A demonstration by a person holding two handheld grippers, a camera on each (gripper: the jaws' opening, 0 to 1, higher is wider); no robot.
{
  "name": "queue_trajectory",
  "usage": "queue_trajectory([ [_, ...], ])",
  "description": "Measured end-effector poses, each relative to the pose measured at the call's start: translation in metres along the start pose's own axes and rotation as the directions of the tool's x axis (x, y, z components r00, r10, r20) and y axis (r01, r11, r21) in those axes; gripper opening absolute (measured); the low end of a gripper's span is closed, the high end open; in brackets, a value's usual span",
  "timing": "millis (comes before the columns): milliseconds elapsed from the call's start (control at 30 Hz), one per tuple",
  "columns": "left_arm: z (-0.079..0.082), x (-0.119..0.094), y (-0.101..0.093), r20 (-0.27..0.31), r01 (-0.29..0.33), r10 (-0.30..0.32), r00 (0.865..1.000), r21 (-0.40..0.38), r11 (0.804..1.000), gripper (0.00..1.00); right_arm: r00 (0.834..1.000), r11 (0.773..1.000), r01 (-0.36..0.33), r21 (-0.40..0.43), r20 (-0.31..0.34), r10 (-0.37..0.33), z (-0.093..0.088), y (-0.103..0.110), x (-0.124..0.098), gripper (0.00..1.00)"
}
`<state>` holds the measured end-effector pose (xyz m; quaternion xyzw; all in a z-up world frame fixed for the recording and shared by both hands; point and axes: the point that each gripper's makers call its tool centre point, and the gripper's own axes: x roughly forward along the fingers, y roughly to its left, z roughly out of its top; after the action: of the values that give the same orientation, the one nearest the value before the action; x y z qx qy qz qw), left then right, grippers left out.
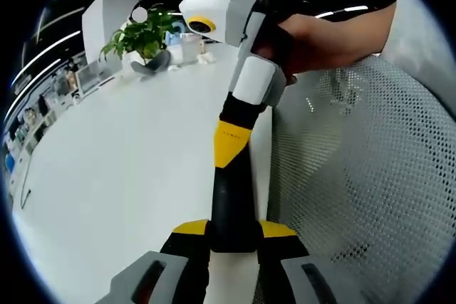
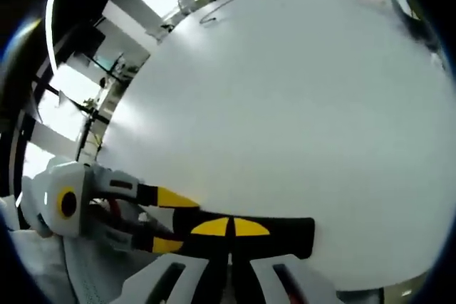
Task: Press the specified remote control buttons in sequence, fully releasing each button before pressing the next.
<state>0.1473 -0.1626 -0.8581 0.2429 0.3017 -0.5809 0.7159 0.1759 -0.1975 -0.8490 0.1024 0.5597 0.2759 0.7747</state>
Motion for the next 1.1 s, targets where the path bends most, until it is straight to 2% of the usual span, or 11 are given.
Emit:
queue_trajectory([
  [467,0.000,0.001,0.001,-0.001,0.001,-0.001,1.000,0.002,1.000,0.24,1.000,0.999,-0.007,0.033,0.022,0.006,0.002,-0.002,0.002,0.00],
  [733,0.001,0.001,0.002,-0.003,-0.005,0.005,1.000,-0.007,1.000,0.24,0.999,1.000,0.000,0.010,0.039,0.000,0.004,-0.003,0.003,0.00],
  [900,0.001,0.001,0.002,-0.002,-0.005,0.005,1.000,-0.007,1.000,0.24,1.000,1.000,0.010,-0.003,0.025,-0.010,0.004,-0.002,0.002,0.00],
  [1000,0.001,0.001,0.002,-0.002,-0.005,0.005,1.000,-0.007,1.000,0.24,0.999,1.000,0.026,0.007,0.031,-0.026,0.005,-0.006,-0.001,0.00],
  [1100,0.001,0.001,0.002,-0.001,-0.006,0.006,1.000,-0.007,1.000,0.24,0.998,0.998,-0.003,0.057,0.067,-0.001,0.011,-0.006,-0.007,0.00],
])
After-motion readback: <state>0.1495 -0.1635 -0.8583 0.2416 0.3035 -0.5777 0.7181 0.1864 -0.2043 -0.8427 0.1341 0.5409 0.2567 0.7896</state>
